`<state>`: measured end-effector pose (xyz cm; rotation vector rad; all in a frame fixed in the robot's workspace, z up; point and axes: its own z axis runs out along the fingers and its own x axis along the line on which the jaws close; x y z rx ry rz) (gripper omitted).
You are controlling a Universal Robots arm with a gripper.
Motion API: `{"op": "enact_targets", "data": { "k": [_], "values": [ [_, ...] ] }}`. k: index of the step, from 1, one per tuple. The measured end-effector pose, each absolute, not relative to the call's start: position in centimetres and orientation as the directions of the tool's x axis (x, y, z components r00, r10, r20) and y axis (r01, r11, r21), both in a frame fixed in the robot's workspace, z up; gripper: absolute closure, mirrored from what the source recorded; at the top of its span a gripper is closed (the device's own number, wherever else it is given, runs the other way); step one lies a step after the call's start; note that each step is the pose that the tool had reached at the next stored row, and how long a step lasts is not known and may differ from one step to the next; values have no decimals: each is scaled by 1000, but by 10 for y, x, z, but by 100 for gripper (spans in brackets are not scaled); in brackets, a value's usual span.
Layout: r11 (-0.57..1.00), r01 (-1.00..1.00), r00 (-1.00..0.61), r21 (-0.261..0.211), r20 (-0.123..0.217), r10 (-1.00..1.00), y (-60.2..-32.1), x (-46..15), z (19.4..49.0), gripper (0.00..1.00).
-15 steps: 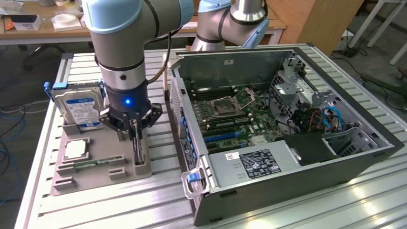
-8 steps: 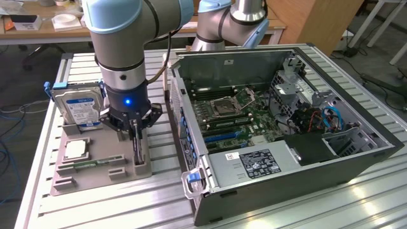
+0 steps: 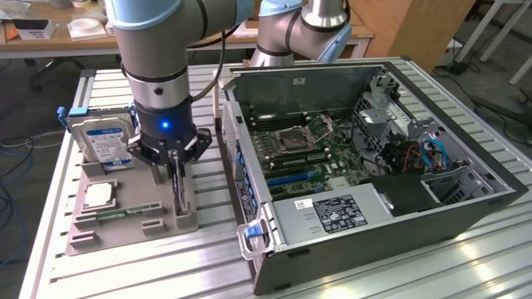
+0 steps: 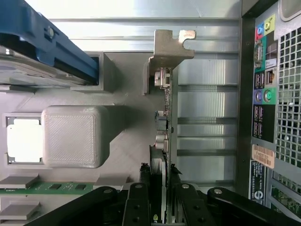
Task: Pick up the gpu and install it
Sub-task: 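Pick up the gpu and move the gpu toward the slot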
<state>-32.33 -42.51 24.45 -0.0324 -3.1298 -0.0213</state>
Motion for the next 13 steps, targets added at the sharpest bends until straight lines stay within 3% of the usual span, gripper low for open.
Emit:
{"op": "enact_targets", "data": {
  "k": [13],
  "values": [
    [1000,21,-1000,13,12,21,-425,-323,265,74]
  ]
}}
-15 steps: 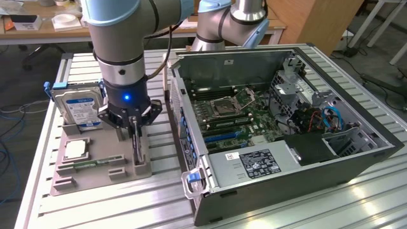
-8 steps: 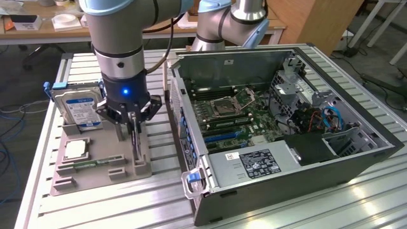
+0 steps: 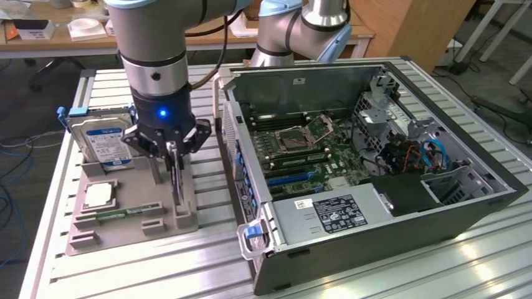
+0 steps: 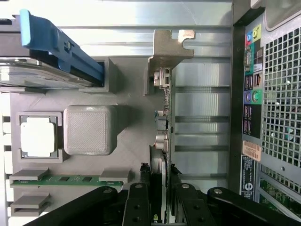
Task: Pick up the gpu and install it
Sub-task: 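Pick up the gpu and move the gpu toward the slot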
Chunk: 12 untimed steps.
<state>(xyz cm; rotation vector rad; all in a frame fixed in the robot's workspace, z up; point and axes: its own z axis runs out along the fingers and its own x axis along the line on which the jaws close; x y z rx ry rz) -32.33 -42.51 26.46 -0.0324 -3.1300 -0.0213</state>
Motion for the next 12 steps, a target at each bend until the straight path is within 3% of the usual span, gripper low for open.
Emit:
{"op": "enact_targets", "data": {
  "k": [12],
  "values": [
    [1000,21,-1000,13,12,21,-425,-323,278,74]
  ]
}}
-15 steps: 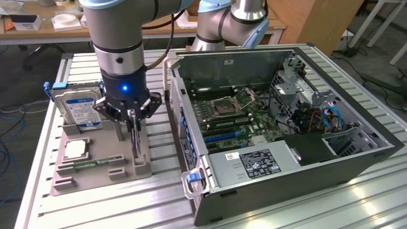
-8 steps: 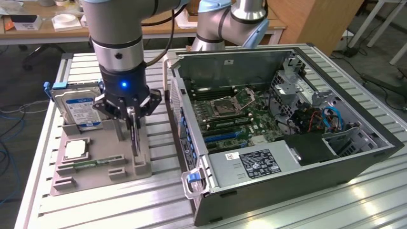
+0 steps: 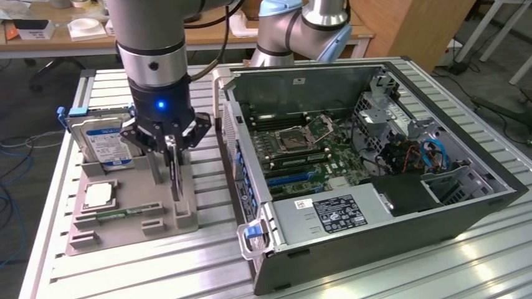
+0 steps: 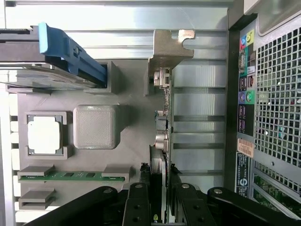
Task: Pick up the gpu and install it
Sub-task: 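Pick up the gpu and move the gpu toward the slot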
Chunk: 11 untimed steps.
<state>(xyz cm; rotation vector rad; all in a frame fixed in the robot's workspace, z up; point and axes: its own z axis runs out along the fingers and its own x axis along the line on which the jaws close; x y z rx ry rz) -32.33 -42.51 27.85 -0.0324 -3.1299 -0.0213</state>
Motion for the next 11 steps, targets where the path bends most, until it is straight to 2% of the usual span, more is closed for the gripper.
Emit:
{"op": "enact_targets", "data": {
  "k": [11],
  "values": [
    [1000,21,-1000,13,12,21,-425,-323,290,74]
  ]
}}
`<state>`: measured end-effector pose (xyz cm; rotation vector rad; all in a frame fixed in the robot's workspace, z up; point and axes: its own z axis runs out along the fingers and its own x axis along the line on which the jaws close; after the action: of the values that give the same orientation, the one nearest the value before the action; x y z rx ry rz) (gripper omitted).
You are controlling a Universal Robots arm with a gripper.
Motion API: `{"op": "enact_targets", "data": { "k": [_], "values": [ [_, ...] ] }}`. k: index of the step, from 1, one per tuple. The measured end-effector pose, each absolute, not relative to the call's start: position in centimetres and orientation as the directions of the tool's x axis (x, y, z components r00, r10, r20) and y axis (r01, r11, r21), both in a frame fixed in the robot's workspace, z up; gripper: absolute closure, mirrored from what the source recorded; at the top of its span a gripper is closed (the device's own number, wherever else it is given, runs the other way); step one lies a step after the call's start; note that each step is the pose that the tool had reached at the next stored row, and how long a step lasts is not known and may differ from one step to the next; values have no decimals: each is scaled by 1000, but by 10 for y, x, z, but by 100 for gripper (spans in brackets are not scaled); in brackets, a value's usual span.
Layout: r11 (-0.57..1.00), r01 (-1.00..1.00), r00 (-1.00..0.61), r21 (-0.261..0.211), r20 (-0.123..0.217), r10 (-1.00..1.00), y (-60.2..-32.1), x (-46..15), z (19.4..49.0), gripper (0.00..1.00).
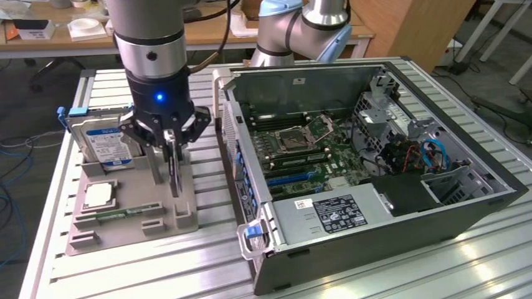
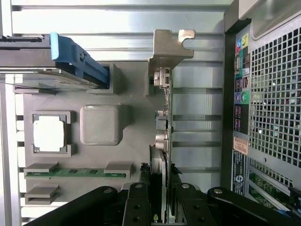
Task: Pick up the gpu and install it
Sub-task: 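Pick up the gpu and move the gpu toward the slot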
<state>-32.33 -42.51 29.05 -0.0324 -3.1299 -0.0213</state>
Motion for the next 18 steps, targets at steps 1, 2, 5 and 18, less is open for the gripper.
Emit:
{"op": "enact_targets", "data": {
  "k": [1,2,5,18],
  "values": [
    [1000,21,-1000,14,12,21,-425,-323,292,74],
    [1000,21,-1000,14,12,21,-425,-323,293,74],
    [1000,21,-1000,13,12,21,-425,-323,296,74],
    [1000,21,-1000,13,12,21,-425,-323,315,74]
  ]
}}
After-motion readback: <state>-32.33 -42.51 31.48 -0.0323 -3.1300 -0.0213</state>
